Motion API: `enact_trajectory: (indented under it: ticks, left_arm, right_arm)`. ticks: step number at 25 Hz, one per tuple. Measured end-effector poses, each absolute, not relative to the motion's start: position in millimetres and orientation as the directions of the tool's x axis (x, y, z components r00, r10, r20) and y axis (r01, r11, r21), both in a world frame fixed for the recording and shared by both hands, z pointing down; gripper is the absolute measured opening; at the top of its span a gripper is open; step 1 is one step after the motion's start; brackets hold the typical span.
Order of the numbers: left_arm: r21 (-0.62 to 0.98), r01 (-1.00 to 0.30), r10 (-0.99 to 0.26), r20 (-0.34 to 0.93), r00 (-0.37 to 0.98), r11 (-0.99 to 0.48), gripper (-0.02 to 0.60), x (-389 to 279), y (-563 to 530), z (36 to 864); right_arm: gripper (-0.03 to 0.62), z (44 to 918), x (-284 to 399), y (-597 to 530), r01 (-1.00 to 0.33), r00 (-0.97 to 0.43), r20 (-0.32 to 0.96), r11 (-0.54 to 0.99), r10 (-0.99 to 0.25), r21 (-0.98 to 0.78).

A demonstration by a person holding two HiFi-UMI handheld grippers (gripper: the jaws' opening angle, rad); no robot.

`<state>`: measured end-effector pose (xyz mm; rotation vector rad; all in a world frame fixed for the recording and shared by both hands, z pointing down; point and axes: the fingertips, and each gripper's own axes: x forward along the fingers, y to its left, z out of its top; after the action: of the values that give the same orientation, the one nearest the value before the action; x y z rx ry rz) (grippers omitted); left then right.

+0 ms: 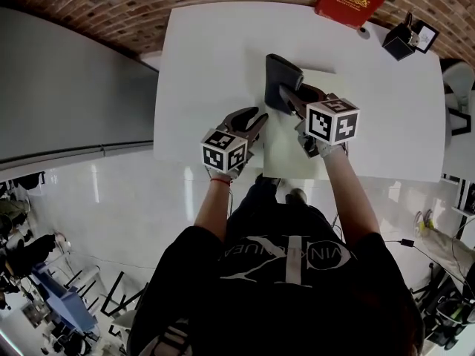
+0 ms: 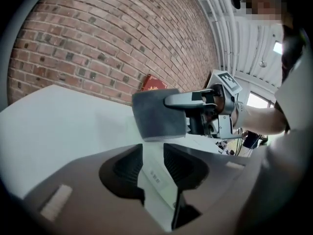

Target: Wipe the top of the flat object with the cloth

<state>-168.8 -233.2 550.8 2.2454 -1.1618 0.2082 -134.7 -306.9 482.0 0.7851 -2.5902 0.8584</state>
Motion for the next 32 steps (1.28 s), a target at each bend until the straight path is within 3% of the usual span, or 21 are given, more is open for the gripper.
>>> enact_trajectory:
  ticks: [2,8,14,32]
  left_arm:
    - [0.445,-0.776,-0.666,0.413,0.621,-0.447,0.158,-165.9,-234.3,557.1]
    - [0.447,-0.758,-0.611,0.452,0.650,-0.475,0.161,-158.1,-234.5,568.0]
    - [0.417,-0.748,-0.570,0.484,0.664,-0.517,0.103,-151.5,-231.7,567.5]
    - [0.465,-0.738,-0.572,0.467,0.674,-0.489,0.098,-153.2,-231.5,567.7]
  right_arm:
    - [0.051,490.8,-142.7,-311.9,-0.584,-0.804,0.454,0.648,-0.384,-0.488]
    - [0.050,520.2,-154.0,-319.9,-0.628,-0.753,0.557,0.633,-0.350,-0.451]
    - [0.050,538.7,-140.9,-324.6,-0.680,-0.677,0.644,0.638,-0.357,-0.361]
    - [0.051,544.8,-64.6,-345.8,-0.781,-0.504,0.735,0.604,-0.454,-0.162]
